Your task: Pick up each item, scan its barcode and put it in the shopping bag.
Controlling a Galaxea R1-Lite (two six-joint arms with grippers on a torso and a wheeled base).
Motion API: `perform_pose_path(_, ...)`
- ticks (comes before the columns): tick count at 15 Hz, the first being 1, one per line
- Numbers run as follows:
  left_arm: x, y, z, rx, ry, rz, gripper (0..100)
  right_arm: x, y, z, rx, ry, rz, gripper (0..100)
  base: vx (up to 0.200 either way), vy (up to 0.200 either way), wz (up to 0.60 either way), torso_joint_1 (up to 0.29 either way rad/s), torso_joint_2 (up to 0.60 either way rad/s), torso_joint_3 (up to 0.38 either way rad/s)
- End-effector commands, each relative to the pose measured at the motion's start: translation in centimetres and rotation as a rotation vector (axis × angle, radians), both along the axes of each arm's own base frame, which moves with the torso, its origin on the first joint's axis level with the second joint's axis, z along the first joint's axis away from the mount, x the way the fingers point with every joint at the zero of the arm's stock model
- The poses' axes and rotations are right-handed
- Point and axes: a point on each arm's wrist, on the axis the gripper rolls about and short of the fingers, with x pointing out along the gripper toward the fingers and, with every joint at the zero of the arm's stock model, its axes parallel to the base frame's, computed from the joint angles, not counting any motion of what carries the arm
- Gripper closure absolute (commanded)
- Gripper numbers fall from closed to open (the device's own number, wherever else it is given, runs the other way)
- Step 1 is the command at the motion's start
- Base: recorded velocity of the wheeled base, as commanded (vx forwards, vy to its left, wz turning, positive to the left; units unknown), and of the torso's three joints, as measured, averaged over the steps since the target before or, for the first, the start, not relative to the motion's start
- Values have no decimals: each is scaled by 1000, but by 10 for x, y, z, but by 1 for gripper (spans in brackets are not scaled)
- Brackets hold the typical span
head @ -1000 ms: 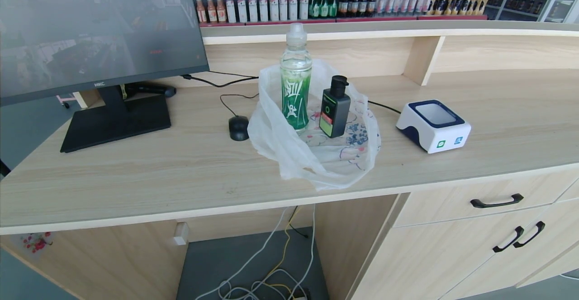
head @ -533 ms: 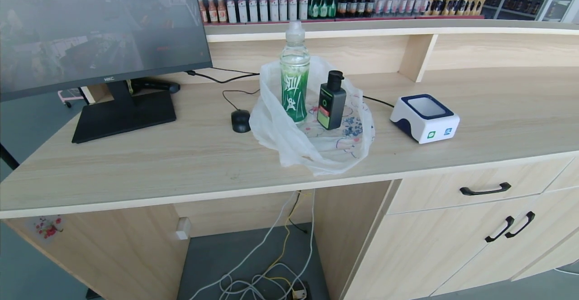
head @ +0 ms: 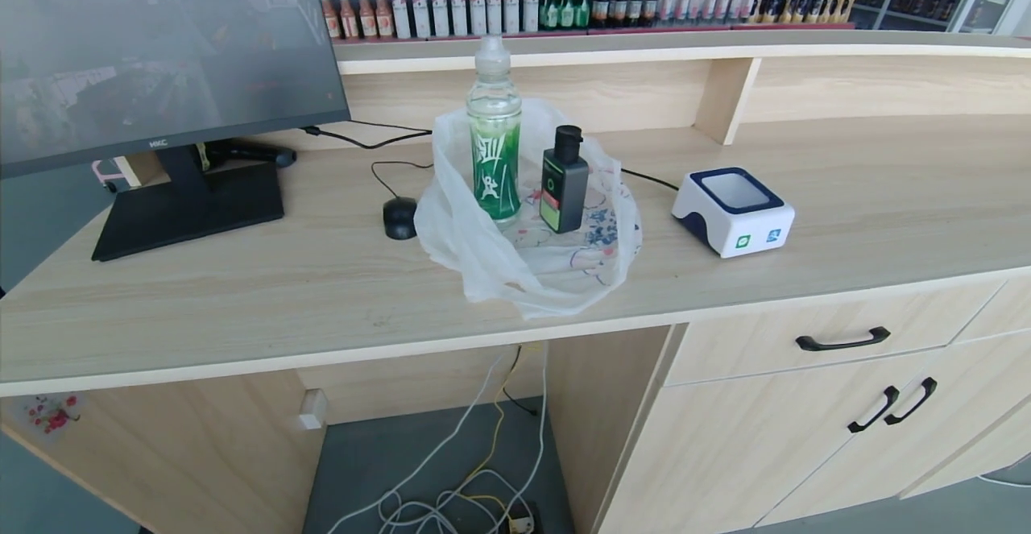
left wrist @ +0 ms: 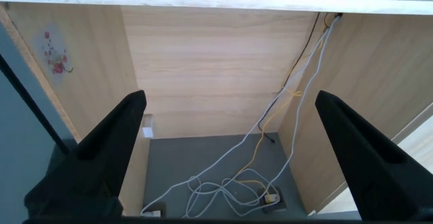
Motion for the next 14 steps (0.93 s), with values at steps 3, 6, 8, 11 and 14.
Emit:
perform_pose_path(3,0,0,0,-5,-1,0,0,0,0,0,-1,0,0,0,0,-200,0,2,2,4)
perform_pose_path(6,0,0,0,-5,-1,0,0,0,0,0,1,2,0,0,0,-200,0,5,5,1)
perform_pose_path(8,0,0,0,-5,-1,0,0,0,0,0,-1,2,2,0,0,-200,0,0,0,0)
perform_pose_path(11,0,0,0,-5,-1,2,0,0,0,0,-1,2,2,0,0,-200,400,-11,19,15)
perform_pose_path(14,0,0,0,-7,-1,0,0,0,0,0,1,2,2,0,0,-200,0,-152,307,144)
